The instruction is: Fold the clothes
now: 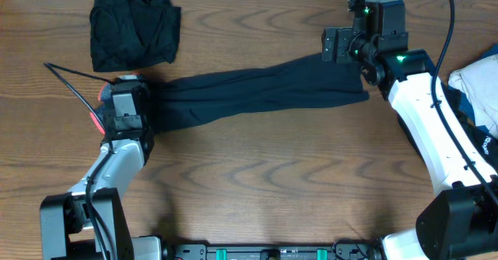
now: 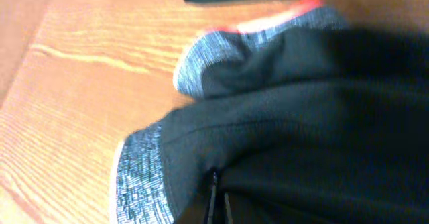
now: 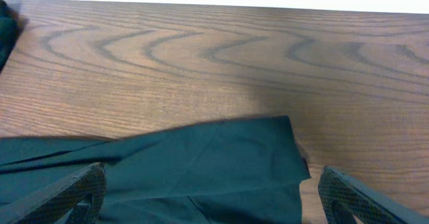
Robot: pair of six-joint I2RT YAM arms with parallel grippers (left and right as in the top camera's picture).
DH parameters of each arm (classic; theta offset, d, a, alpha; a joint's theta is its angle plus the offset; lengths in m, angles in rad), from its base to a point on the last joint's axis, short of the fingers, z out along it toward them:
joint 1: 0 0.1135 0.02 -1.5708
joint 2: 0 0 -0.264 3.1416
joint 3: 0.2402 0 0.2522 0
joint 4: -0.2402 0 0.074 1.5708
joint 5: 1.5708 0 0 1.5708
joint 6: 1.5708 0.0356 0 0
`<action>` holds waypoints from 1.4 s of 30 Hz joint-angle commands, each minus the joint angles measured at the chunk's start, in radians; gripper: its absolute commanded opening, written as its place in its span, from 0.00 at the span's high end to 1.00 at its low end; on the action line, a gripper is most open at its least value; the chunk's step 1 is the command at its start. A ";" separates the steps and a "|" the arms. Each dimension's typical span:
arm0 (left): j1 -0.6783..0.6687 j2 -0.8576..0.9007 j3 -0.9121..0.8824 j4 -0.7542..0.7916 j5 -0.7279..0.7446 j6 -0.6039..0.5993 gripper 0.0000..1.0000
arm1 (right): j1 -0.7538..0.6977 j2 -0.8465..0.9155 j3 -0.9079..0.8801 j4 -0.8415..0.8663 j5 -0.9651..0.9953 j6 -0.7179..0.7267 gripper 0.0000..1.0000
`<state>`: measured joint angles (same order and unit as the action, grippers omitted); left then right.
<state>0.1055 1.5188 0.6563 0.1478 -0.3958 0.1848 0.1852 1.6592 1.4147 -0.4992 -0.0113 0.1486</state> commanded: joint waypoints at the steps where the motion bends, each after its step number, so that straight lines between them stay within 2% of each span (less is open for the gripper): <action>1: 0.021 0.004 0.016 0.050 -0.018 0.017 0.94 | -0.009 -0.022 0.010 0.000 -0.005 -0.015 0.01; 11: 0.103 0.009 0.016 0.296 -0.017 0.032 0.95 | -0.015 -0.022 0.010 -0.031 -0.047 -0.015 0.01; 18: 0.136 0.102 0.016 0.345 -0.016 0.032 0.94 | -0.002 -0.022 0.010 -0.032 -0.198 -0.016 0.01; 20: 0.137 0.153 0.016 0.359 -0.017 0.032 0.83 | 0.012 -0.022 0.010 -0.032 -0.206 -0.016 0.01; 21: 0.137 0.177 0.016 0.366 -0.017 0.032 0.66 | 0.019 -0.022 0.010 -0.032 -0.206 -0.017 0.01; 25: 0.137 0.245 0.016 0.422 -0.018 0.035 0.22 | 0.054 -0.022 0.010 -0.037 -0.206 -0.035 0.01; 27: 0.137 0.245 0.017 0.449 -0.036 0.043 0.09 | 0.077 -0.022 0.010 -0.048 -0.206 -0.063 0.01; 30: 0.129 0.224 0.017 0.504 -0.150 0.043 0.01 | 0.111 -0.021 0.010 -0.051 -0.203 -0.079 0.01; 34: 0.101 0.150 0.016 0.478 -0.245 0.034 0.02 | 0.138 -0.021 0.010 -0.052 -0.203 -0.079 0.01; 42: 0.055 -0.013 0.016 0.325 -0.252 -0.130 0.02 | 0.141 -0.021 0.009 -0.056 -0.191 -0.040 0.01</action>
<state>0.1654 1.5448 0.6590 0.4934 -0.6098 0.1307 0.3248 1.6592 1.4147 -0.5529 -0.2089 0.0956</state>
